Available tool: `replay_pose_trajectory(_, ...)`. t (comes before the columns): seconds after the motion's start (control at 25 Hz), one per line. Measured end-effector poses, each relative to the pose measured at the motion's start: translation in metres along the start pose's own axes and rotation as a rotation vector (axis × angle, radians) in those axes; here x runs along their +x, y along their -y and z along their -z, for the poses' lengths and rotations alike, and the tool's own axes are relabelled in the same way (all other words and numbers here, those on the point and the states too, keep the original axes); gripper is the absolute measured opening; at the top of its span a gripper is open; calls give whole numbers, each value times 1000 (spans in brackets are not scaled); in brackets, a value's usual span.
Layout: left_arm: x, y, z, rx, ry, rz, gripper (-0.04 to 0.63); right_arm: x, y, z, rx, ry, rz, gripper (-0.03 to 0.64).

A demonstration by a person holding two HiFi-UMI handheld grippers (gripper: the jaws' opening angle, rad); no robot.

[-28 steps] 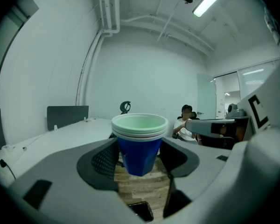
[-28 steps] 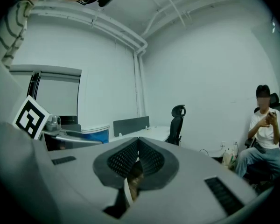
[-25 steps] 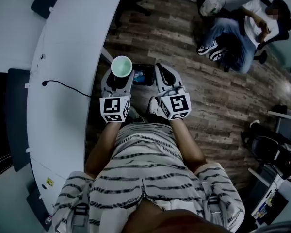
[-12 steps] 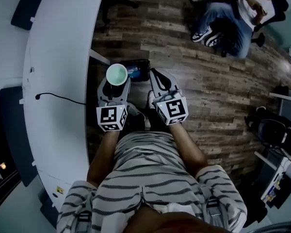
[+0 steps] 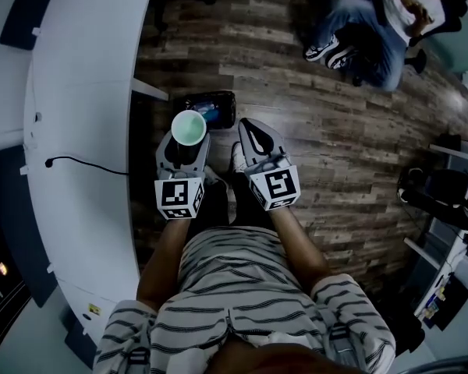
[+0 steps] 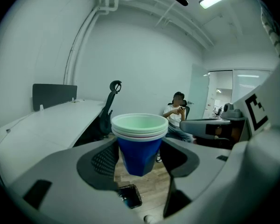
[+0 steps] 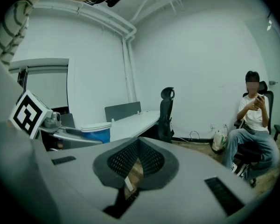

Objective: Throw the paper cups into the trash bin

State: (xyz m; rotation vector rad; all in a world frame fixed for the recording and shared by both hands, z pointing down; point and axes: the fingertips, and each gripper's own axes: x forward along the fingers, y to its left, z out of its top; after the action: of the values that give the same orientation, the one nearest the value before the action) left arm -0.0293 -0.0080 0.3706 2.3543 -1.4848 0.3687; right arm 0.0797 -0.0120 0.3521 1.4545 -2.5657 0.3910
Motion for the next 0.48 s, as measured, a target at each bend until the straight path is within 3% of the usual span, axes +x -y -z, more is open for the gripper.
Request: replay_pose_trajectory(0.48,32,-11,45,-83,-83,-4,293,25,3,43,21,-71,-21,8)
